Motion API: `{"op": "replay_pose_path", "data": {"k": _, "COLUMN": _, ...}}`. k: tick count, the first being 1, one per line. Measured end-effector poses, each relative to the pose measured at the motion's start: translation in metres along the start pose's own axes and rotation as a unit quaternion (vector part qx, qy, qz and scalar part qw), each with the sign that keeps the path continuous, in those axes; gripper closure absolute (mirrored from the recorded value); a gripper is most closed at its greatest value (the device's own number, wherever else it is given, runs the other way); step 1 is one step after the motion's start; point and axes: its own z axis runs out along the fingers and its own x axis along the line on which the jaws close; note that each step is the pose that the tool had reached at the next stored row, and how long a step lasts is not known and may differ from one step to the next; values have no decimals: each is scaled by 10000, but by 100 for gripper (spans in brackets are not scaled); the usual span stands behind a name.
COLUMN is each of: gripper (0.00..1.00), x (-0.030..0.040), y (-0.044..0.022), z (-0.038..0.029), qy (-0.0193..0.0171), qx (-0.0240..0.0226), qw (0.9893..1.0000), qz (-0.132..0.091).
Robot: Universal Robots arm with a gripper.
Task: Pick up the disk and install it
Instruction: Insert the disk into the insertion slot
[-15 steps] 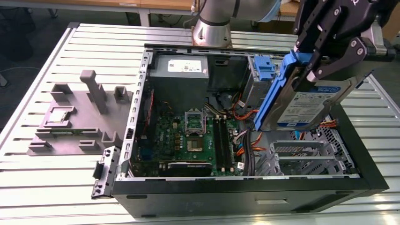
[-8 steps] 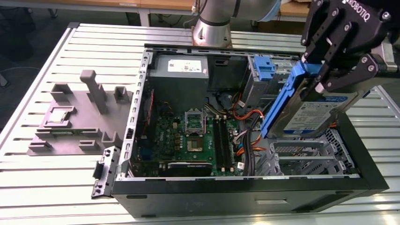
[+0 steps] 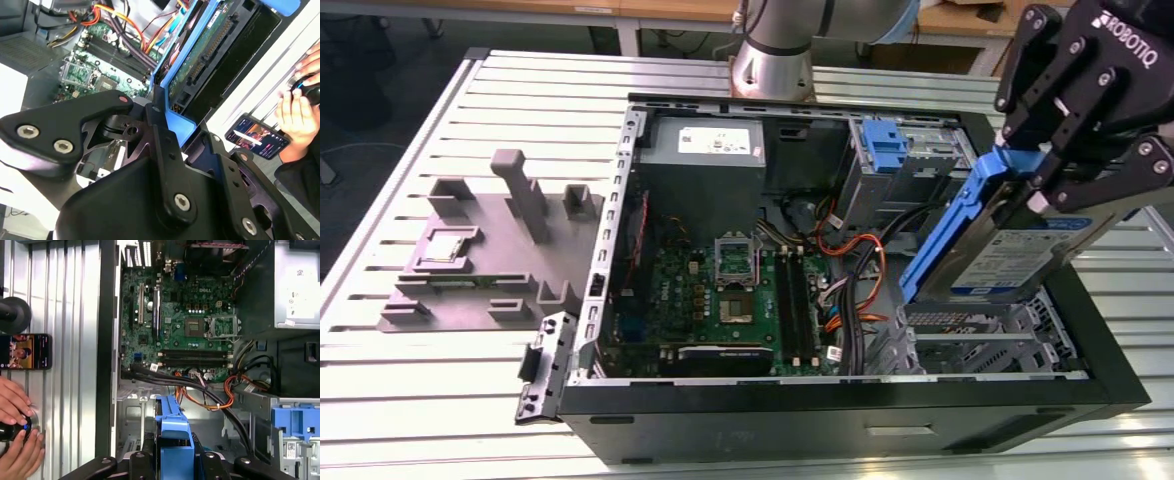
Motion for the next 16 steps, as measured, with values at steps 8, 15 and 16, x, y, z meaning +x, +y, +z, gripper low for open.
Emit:
{"op": "replay_pose_path", "data": {"k": 8, "gripper": 64, "x": 75, "y": -81, "z": 48, "qy": 0, "qx": 0, "qw": 10000, "qz": 1}}
{"op": "replay_pose_path", "data": {"k": 15, "gripper": 64, "x": 110, "y": -91, "z": 122, "qy": 0, "qx": 0, "qw": 10000, "qz": 13}}
{"op": "replay_pose_path", "data": {"k": 16, "gripper": 64, "x": 111, "y": -93, "z": 132, "qy": 0, "qx": 0, "qw": 10000, "qz": 13}}
